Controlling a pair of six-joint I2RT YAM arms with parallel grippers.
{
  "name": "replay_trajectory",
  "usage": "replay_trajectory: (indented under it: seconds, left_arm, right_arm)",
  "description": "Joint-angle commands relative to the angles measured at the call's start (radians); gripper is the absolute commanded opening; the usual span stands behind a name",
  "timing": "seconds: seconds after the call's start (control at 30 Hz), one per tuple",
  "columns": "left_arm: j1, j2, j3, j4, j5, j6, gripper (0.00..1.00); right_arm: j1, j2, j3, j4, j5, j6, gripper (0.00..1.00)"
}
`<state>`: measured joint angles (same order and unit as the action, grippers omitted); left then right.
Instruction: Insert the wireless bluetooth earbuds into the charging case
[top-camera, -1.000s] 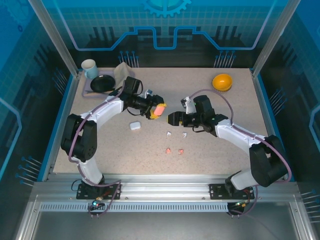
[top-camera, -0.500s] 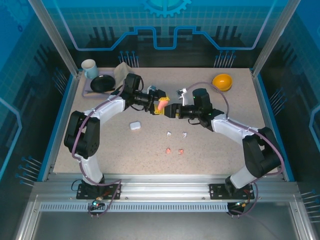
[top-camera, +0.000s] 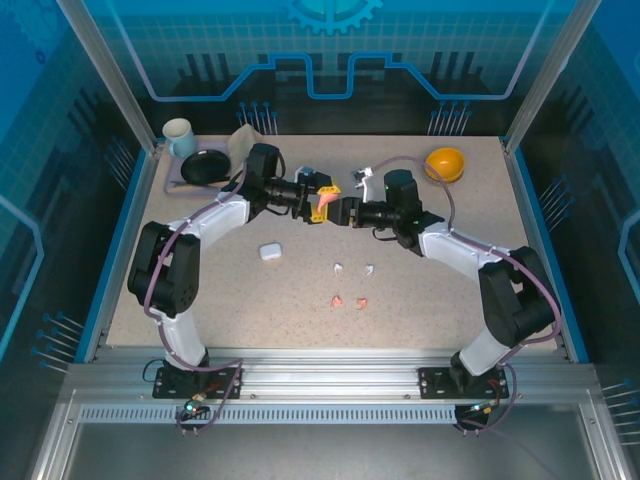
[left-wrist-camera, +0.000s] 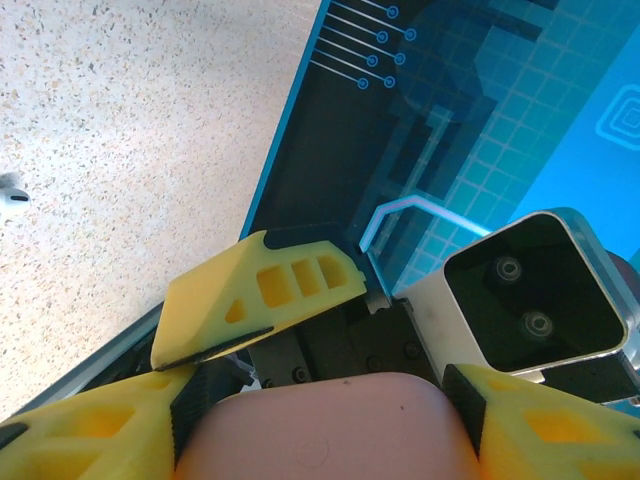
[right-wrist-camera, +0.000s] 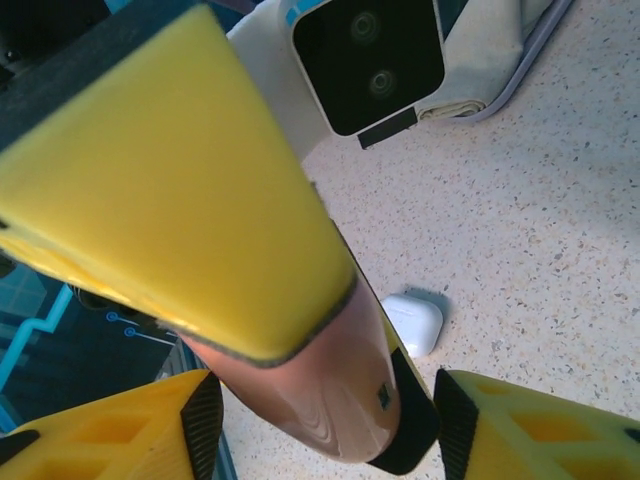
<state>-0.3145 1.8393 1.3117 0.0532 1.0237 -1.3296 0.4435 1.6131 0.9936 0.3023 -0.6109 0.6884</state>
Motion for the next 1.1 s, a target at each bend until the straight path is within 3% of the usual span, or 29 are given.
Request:
replay_trajectory:
  seconds: [0.0,0.1,0.23,0.4,1.07]
  left_arm:
    - [-0.001,0.014,-0.025,0.025,0.029,-0.03,0.43]
    - [-0.003,0.014,-0.029,0.027,0.027,-0.032,0.43]
    - [-0.003,0.014,-0.033,0.035,0.03,-0.041,0.44]
    - [-0.003,0.007,-0.037,0.072,0.036,-0.074,0.44]
    - [-0.009,0.015,-0.026,0.147,0.041,-0.151,0.44]
  right_arm:
    - [-0.003,0.007,0.048,0.071,-0.041,0.006,0.54]
    - [-0.006,0.005,0.049,0.088,-0.043,0.015,0.53]
    - [-0.006,0.001,0.056,0.087,-0.04,0.01,0.62]
    - [-0.021,-0.03,0.043,0.064,-0.012,-0.029,0.65]
    - [-0.029,0.03,0.091,0.104,-0.138,-0.043,0.62]
